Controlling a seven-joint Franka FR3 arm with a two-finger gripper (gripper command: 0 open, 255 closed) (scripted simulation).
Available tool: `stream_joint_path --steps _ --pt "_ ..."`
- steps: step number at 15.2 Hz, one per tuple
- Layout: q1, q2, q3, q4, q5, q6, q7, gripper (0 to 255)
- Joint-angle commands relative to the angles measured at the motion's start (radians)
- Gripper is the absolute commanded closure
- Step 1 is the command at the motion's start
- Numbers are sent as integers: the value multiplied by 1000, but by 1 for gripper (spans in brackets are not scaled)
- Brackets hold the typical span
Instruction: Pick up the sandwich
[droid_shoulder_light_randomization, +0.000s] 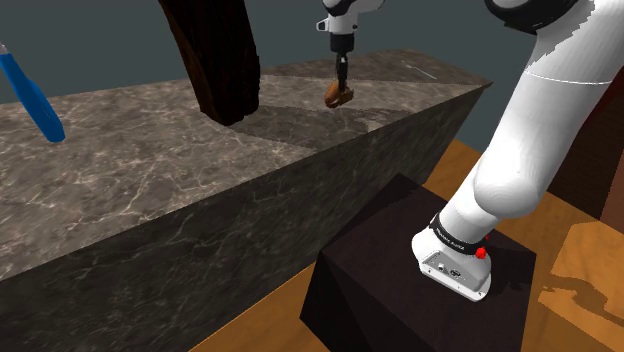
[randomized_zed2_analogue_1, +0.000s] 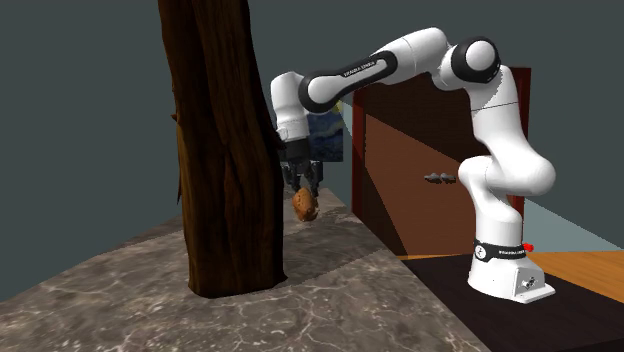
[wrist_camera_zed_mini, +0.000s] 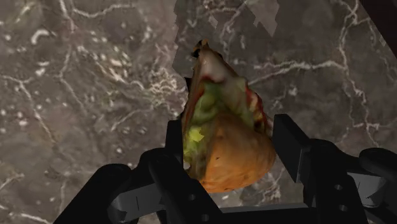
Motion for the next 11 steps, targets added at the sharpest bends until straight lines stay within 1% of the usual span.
stream_joint_path --steps 1,9,11 --pt "2 -7 1 16 -2 -24 2 255" --pt "2 -25 -1 102 -6 -126 -1 255" --pt "3 -25 -1 104 -6 -128 -1 255"
